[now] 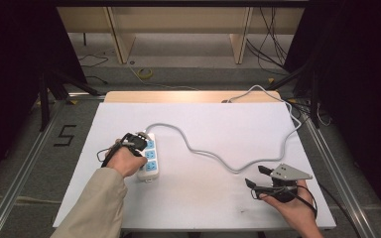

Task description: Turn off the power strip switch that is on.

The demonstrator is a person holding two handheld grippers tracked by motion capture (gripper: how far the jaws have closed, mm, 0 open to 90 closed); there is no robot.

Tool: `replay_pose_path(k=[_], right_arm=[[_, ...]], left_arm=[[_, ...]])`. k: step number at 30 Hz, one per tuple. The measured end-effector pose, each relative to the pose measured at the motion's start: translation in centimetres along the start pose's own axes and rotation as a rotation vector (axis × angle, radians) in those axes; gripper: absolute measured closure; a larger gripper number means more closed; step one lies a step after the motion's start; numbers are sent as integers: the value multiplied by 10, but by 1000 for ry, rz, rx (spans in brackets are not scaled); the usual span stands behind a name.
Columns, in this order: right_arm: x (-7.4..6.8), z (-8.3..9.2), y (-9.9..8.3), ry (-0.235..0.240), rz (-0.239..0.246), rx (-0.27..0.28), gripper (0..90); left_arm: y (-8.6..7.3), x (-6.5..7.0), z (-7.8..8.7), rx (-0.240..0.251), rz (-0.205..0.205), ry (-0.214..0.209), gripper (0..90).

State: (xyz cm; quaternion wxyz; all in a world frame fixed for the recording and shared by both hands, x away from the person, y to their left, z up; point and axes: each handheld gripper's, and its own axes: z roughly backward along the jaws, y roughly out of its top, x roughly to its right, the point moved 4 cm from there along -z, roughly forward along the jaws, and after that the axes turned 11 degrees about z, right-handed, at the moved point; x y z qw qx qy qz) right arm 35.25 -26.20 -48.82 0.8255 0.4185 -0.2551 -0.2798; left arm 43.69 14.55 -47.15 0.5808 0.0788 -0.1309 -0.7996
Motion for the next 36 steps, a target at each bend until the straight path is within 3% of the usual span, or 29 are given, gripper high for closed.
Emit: replay_pose_path(k=[22, 24, 27, 36], right_arm=[[-1, 0, 0, 3, 2, 0, 326], [-1, 0, 0, 3, 3, 0, 325], [-1, 0, 0, 3, 3, 0, 325], [-1, -1, 0, 4, 2, -4, 326]], left_arm=[[1, -1, -1, -28, 11, 22, 899], [1, -2, -1, -32, -7, 54, 899], [1, -1, -1, -33, -11, 55, 899], [2, -2, -1, -35, 13, 53, 899]])
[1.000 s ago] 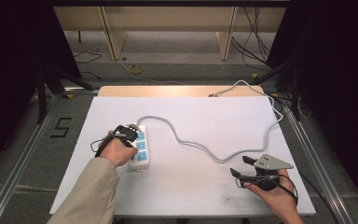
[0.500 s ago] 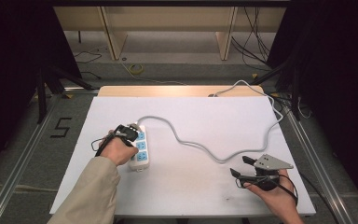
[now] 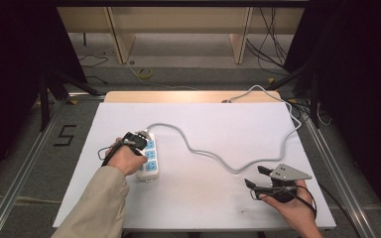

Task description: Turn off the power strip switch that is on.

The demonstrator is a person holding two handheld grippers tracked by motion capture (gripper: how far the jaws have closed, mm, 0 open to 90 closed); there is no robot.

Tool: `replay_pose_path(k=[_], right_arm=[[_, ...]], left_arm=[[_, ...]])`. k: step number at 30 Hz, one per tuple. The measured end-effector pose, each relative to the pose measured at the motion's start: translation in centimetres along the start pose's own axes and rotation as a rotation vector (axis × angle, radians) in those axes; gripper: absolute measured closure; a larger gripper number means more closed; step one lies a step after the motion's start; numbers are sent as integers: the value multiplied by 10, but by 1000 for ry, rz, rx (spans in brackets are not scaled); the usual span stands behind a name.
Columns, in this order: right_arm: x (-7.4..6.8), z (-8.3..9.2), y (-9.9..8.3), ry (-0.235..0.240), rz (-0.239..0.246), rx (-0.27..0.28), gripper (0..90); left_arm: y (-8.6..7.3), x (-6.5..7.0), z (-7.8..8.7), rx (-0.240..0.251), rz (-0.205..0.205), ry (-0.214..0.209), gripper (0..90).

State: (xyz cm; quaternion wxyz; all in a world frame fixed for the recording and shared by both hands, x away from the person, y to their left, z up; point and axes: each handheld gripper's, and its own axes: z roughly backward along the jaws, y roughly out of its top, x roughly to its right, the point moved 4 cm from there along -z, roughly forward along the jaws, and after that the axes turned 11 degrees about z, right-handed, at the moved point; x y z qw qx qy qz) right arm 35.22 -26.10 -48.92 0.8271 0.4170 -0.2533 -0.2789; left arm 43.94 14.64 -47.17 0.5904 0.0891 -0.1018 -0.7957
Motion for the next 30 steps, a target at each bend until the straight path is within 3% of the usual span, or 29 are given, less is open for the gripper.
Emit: replay_pose_path(k=[5, 22, 30], right_arm=[[1, 0, 0, -1, 0, -2, 326], [0, 0, 0, 1, 5, 0, 326], [-1, 0, 0, 4, 8, -1, 326]], left_arm=[[0, 2, 2, 11, 10, -33, 899], [2, 4, 0, -25, 4, -13, 900], [1, 4, -1, -20, 11, -11, 900]])
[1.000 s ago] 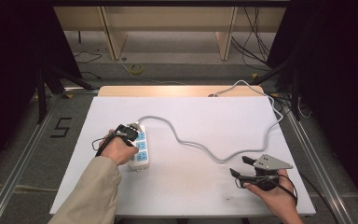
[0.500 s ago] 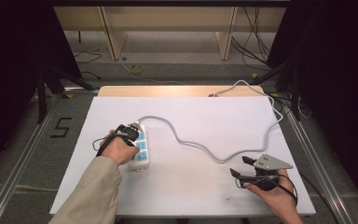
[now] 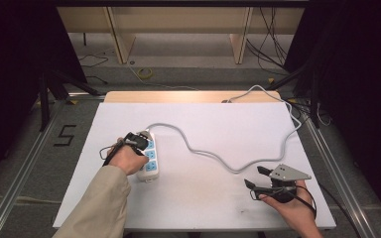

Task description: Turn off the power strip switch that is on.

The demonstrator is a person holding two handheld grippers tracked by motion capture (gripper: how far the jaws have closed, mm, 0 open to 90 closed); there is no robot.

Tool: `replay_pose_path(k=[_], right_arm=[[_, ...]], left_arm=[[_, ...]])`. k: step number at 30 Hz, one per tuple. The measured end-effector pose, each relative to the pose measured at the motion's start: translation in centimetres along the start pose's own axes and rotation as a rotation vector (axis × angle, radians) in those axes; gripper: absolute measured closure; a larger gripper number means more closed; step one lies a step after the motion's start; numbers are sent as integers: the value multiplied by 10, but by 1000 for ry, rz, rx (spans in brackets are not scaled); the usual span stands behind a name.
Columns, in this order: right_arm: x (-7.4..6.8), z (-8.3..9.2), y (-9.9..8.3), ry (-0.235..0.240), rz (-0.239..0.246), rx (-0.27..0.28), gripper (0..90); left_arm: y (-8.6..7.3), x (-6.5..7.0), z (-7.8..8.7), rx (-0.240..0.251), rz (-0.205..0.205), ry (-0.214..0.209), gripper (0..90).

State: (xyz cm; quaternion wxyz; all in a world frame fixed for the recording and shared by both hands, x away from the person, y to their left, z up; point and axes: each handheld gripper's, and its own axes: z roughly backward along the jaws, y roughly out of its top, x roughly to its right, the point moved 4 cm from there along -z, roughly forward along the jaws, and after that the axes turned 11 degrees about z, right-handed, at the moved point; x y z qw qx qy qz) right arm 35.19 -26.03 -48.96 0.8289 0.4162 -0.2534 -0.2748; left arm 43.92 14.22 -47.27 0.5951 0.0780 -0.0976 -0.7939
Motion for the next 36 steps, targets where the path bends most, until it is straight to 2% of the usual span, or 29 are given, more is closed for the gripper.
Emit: replay_pose_path(k=[20, 36], right_arm=[[0, 0, 0, -1, 0, -2, 326], [0, 0, 0, -2, 2, 0, 326]], left_arm=[[-1, -1, 1, 14, 15, -6, 900], [-2, -1, 1, 21, 7, -10, 900]])
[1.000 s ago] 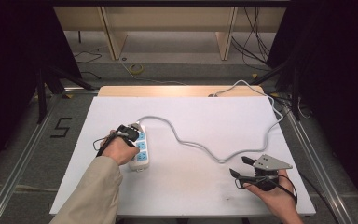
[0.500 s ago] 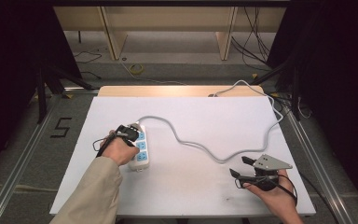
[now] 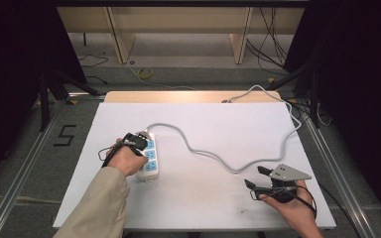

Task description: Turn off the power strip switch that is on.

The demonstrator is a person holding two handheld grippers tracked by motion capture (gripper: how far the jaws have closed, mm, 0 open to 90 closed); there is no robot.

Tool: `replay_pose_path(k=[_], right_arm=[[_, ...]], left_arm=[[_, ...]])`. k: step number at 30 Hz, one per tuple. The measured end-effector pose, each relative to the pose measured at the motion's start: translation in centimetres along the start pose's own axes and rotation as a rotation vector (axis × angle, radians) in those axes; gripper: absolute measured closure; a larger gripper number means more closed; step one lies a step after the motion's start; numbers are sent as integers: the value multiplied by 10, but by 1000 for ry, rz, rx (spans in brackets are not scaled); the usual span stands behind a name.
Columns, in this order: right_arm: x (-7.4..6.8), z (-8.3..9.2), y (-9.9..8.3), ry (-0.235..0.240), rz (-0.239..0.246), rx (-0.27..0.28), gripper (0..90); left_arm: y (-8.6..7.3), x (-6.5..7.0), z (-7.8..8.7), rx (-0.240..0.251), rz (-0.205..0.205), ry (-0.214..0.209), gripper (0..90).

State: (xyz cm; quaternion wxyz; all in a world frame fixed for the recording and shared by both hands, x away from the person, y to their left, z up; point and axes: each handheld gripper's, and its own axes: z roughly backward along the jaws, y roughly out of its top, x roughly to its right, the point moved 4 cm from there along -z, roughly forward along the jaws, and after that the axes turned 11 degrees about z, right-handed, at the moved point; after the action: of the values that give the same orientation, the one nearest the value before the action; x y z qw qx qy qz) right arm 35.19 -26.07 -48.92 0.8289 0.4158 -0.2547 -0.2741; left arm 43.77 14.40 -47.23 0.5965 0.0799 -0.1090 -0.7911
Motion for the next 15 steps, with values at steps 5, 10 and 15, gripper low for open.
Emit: replay_pose_path(k=[5, 10, 15], right_arm=[[0, 0, 0, 1, 2, 1, 326], [0, 0, 0, 1, 0, 2, 326], [0, 0, 0, -1, -1, 0, 326]], left_arm=[[0, -1, 0, -3, -8, -1, 900], [0, -3, 3, 10, -3, -6, 900], [0, -4, 4, 16, -3, -7, 900]])
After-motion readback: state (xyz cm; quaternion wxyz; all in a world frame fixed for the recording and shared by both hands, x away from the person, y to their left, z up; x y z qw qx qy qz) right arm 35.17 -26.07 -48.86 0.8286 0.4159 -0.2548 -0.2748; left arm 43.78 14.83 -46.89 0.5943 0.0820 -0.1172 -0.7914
